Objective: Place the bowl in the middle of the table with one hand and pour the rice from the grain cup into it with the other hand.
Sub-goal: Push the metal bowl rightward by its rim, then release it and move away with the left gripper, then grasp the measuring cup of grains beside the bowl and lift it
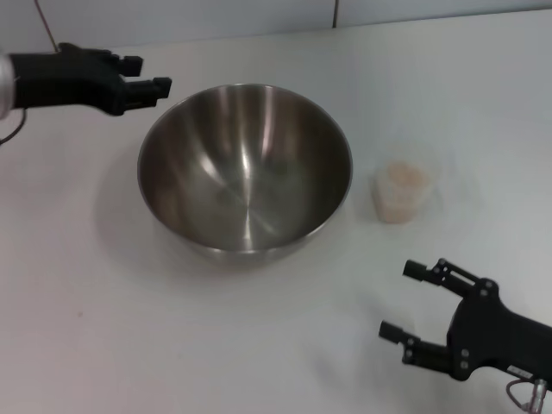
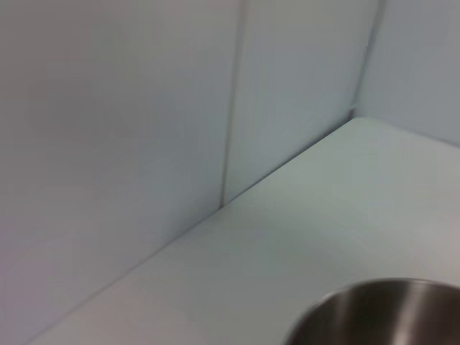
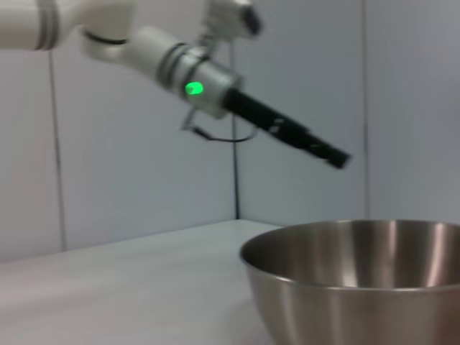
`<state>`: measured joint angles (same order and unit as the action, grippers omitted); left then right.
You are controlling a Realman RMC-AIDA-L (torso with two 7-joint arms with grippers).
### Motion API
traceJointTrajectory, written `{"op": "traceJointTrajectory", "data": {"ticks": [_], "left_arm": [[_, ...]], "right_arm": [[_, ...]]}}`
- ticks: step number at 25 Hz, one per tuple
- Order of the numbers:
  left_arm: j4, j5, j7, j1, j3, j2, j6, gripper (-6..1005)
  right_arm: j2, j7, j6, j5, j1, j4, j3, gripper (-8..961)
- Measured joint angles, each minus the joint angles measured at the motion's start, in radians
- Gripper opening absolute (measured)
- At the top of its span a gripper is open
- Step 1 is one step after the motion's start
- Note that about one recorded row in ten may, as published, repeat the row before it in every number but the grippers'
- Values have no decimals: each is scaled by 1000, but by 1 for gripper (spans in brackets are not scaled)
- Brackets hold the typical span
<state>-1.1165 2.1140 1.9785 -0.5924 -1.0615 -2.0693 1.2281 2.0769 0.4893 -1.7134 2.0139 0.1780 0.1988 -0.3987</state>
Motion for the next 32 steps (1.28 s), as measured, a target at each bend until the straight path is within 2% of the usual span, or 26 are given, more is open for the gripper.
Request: {"op": "traceJointTrajectory", "data": {"ticks": [1,2,3,4,5,6,7,8,9,10,13,15,18,32], "left_arm": [[-67,-106,-109,90,-9,1,31,353],[-67,-106,-109,90,-9,1,31,386],[-92,-228,-248,180,-16,3,60,418],[-92,-228,-248,180,-16,3,60,452],[-95,-269,-300,213,-16,5,76,486],[-95,-269,-300,213,-16,5,76,520],[-96,-308,-370,262,-12,6,109,554],[-96,-308,-370,262,-12,6,109,588],[-96,-308,-370,262,-12,6,109,622],[-89,-330,-475,335,3,8,188,656],[-73,-323,-512,383,8,8,238,763],[-65,-323,-517,389,9,8,242,835],[-36,-322,-531,394,11,6,241,835],[-18,-321,-537,379,5,6,242,835]], "right_arm": [[0,0,0,0,-3,-1,18,832],[0,0,0,0,-3,-1,18,832],[0,0,0,0,-13,-6,72,832],[0,0,0,0,-13,-6,72,832],[2,0,3,0,-26,-14,147,832],[2,0,3,0,-26,-14,147,832],[3,0,9,0,-33,-23,195,832],[4,0,27,-1,-44,-46,304,832],[4,0,27,-1,-44,-46,304,832],[5,-1,40,-1,-49,-56,348,831],[8,-50,133,-2,-54,-105,528,831],[8,-82,160,-2,-53,-125,567,831],[9,-175,241,-2,-32,-181,624,831],[11,-209,401,-2,74,-236,642,831]]}}
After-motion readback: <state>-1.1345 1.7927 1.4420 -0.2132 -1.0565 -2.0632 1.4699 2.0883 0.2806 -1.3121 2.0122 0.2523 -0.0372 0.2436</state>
